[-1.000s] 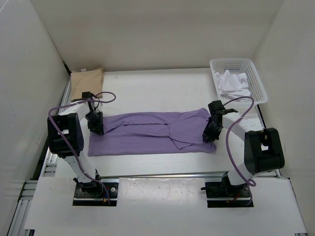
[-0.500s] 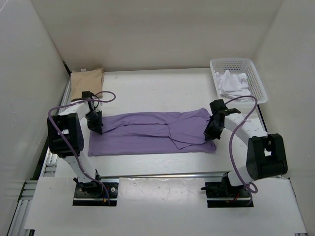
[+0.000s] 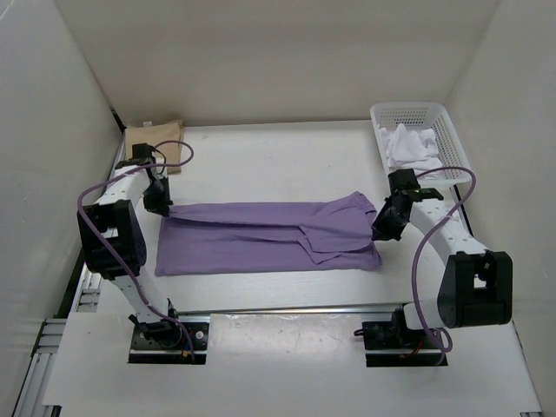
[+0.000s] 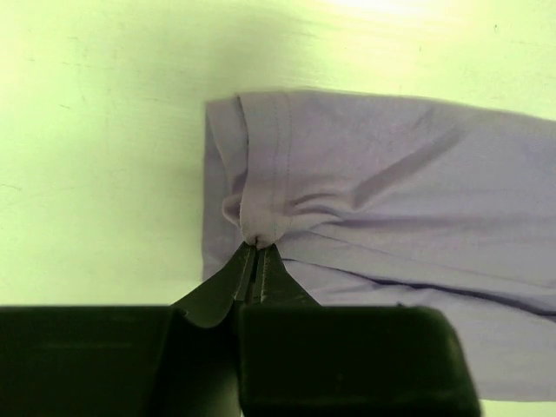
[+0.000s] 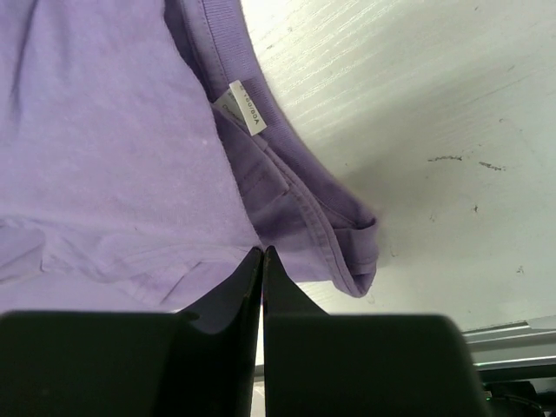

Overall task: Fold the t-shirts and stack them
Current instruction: Fold the other side of the tshirt into a rectangle

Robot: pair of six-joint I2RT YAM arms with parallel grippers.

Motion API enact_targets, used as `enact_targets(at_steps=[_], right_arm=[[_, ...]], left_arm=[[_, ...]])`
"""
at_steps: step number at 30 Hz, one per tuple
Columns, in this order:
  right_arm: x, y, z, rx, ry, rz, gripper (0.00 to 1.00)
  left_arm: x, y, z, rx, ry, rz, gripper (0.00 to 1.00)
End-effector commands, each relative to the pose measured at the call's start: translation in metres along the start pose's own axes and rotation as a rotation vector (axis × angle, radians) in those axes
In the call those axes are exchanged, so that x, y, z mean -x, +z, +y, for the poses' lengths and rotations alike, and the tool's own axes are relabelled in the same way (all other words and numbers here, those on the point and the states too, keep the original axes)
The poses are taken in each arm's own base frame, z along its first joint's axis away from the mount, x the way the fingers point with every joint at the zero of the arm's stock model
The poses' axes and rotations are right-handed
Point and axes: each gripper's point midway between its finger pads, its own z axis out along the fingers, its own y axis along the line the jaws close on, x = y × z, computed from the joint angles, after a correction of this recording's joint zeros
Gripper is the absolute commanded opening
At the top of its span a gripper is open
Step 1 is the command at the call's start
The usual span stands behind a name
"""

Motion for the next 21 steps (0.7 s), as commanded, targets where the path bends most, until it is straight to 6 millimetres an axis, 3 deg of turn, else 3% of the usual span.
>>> enact_targets(at_steps=[1,4,8,10,14,19,21], right_arm=[[0.009,-0.017,0.003,0.033,-0.012,-0.015,0.01],[0.013,-0.022,0.007,0.040,-0.013,-0.025,0.01],[0.012,-0.022,0.008,0.048,-0.022,-0.020,0.01],[-0.001,-0.013,0.003,0.039,-0.011,0.030,0.01],[-0.008,-0.001,-0.001,0.033,0.000,0.056,0.01],[-0.010,0.010,-0.008,-0.011,0.002,0.071,0.02],[-0.008,0.016,-0.017,-0.064,-0.008,0.064,0.03]], left_arm=[[0.011,-0.009,0.008,0.032,-0.007,-0.023,0.11],[0.017,-0.013,0.009,0.041,-0.007,-0.041,0.11],[0.010,-0.008,0.009,0.041,-0.007,-0.011,0.11],[0.001,-0.004,0.009,0.041,-0.006,0.014,0.11],[-0.010,0.005,0.011,0.052,-0.005,0.053,0.11],[-0.008,0.005,0.018,0.073,-0.014,0.045,0.27],[-0.008,0.005,0.018,0.073,-0.014,0.045,0.28]])
